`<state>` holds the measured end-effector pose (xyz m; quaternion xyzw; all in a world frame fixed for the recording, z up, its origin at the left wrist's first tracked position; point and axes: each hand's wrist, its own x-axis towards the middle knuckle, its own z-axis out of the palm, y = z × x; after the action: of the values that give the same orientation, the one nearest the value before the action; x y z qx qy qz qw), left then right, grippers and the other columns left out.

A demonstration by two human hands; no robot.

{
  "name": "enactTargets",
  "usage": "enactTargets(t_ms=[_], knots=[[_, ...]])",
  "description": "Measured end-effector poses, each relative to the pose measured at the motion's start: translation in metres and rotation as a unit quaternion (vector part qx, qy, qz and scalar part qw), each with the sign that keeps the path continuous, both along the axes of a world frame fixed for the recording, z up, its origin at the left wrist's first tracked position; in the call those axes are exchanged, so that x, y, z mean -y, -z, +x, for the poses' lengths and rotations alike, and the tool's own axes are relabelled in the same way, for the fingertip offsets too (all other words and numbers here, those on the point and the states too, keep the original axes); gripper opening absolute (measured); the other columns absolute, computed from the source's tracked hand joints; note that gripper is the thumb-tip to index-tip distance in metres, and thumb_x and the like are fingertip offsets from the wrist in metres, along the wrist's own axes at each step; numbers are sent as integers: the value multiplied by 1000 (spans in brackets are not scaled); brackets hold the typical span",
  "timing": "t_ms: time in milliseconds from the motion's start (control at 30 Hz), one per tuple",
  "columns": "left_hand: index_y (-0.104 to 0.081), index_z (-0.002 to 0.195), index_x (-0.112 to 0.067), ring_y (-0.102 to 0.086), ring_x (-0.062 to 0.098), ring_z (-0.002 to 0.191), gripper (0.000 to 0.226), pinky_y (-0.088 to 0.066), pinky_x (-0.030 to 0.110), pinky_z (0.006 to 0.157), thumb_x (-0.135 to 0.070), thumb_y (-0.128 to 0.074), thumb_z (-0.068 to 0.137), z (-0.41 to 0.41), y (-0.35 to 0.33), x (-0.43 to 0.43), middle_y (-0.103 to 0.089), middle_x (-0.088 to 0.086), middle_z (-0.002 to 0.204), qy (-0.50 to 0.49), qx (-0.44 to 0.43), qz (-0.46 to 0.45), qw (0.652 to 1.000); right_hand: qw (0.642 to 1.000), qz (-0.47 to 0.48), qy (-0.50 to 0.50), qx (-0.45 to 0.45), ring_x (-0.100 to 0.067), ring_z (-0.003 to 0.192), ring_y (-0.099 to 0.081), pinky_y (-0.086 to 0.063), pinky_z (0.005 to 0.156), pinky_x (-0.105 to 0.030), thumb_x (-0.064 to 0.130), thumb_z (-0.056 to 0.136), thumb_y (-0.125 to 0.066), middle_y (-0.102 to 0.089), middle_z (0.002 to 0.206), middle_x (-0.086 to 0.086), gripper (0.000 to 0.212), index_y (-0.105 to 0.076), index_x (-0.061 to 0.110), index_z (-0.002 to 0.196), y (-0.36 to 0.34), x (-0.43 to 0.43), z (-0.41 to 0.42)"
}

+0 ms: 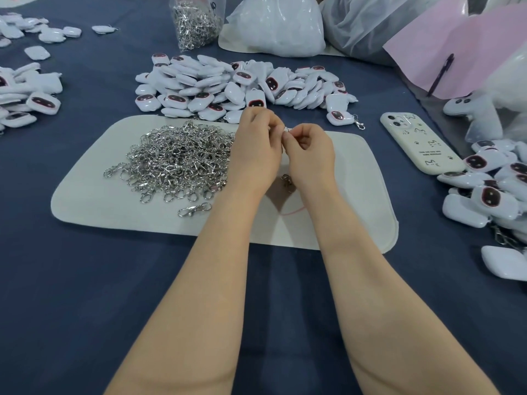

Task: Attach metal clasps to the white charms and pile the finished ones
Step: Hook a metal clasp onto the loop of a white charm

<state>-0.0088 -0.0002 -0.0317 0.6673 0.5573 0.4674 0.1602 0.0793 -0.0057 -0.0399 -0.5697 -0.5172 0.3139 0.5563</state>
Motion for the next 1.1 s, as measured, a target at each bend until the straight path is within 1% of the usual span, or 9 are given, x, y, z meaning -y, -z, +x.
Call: enactTargets(t_ms=[100,333,433,500,567,667,767,933,1100], knots=[[-61,100,-4,-44,5,84,13,-32,12,75,-8,-52,93,-1,2,0,-51,7,115,-6,-10,-4,1000,1000,11,11,15,0,70,-52,-41,65,-8,13,90,-58,-54,74,13,13,-51,19,82,-1,0,2],[-65,98,-8,-44,4,83,13,-27,8,72,-13,-56,91,-3,2,0,-53,5,114,-11,-21,-12,1000,997,16,12,70,0,67,-50,-39,63,-6,13,92,-54,-53,73,14,25,-44,27,75,-3,1,4],[-64,96,-7,-44,5,82,12,-27,8,71,-12,-55,91,-3,2,0,-55,6,111,-10,-23,-13,1000,996,16,5,92,-1,67,-49,-39,62,-7,12,92,-53,-52,74,14,15,-47,20,81,-3,1,5],[-64,96,-5,-45,7,81,12,-28,11,71,-11,-54,91,-4,2,-1,-55,7,110,-12,-27,-18,999,993,23,-1,119,-8,73,-51,-38,63,-13,10,92,-52,-55,80,7,8,-47,15,87,-2,2,4],[-63,96,-5,-45,8,80,12,-28,12,71,-11,-53,91,-4,2,-1,-55,7,109,-17,-26,-25,999,987,41,-1,157,-15,81,-49,-33,66,-18,8,93,-50,-55,89,0,5,-47,12,91,-1,3,1],[-63,94,-5,-45,7,78,11,-27,10,69,-11,-54,91,-3,2,0,-57,8,107,-25,-9,-32,999,980,69,9,189,-15,86,-45,-29,70,-18,5,93,-49,-51,95,-3,5,-50,4,97,0,5,-1],[-64,92,-7,-46,9,73,10,-28,10,68,-12,-56,90,-1,0,1,-59,8,105,-35,23,-41,998,977,83,21,193,-15,88,-45,-31,73,-18,3,92,-49,-52,98,-6,9,-52,-1,100,0,7,-2],[-65,92,-7,-48,10,75,9,-30,11,69,-12,-57,89,2,-1,1,-61,8,105,-37,53,-50,997,982,78,31,168,-17,91,-49,-36,78,-20,1,91,-50,-56,103,-11,13,-53,-2,103,-1,8,-3],[-65,90,-9,-48,11,74,9,-32,13,69,-13,-56,90,3,-1,2,-62,7,103,-38,60,-62,996,979,82,30,187,-18,89,-47,-33,74,-20,1,91,-48,-55,101,-11,11,-52,-2,101,-1,8,-2]])
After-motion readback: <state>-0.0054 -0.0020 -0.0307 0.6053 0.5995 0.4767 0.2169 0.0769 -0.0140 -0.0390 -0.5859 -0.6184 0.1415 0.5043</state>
